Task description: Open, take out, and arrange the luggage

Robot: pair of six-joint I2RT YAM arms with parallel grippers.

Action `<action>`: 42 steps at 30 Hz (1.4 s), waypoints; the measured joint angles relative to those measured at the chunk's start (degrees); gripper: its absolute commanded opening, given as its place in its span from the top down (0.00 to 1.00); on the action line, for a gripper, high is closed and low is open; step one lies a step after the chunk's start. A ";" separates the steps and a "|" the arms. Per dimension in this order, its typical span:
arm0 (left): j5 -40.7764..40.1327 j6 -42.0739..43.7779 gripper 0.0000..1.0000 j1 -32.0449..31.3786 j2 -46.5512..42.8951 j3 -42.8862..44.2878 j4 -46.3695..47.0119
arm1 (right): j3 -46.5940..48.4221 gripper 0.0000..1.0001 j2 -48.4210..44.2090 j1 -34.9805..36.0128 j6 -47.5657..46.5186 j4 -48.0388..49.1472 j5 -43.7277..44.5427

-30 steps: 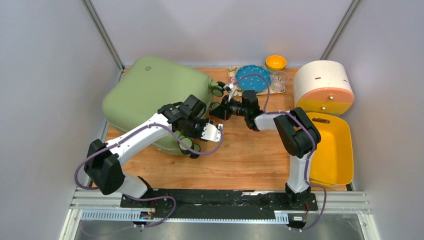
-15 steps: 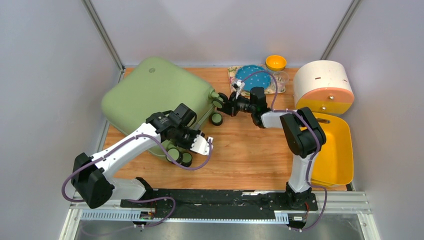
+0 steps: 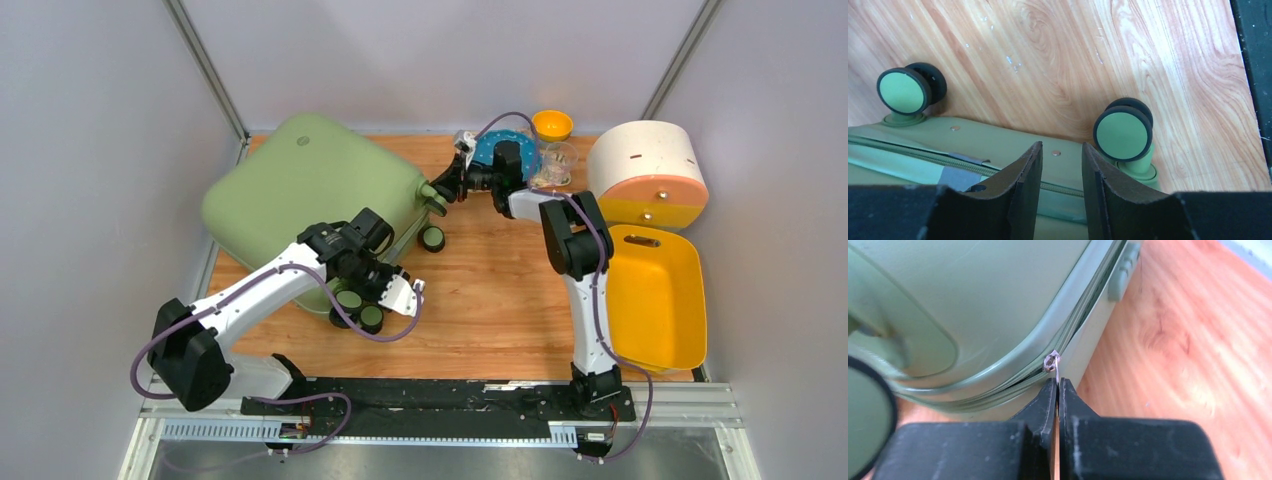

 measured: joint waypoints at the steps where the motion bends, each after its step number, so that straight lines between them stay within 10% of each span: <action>1: 0.26 0.02 0.56 0.07 0.24 -0.09 -0.11 | 3.26 1.00 2.80 -0.07 0.26 2.27 -1.77; 12: 2.58 -9.94 0.20 0.59 3.61 5.77 -2.69 | 8.57 1.00 11.37 0.74 10.10 22.21 -5.01; 23: -13.92 -41.97 0.21 3.04 7.26 25.07 26.21 | 1.60 1.00 9.53 0.98 12.61 30.12 -2.78; 35: -41.38 -53.77 0.25 34.10 34.49 53.72 41.53 | -0.96 1.00 8.09 1.03 12.85 31.23 -3.34; 42: -46.29 -49.05 0.30 43.01 39.80 52.22 53.86 | -3.06 1.00 6.58 1.05 13.16 31.28 -4.00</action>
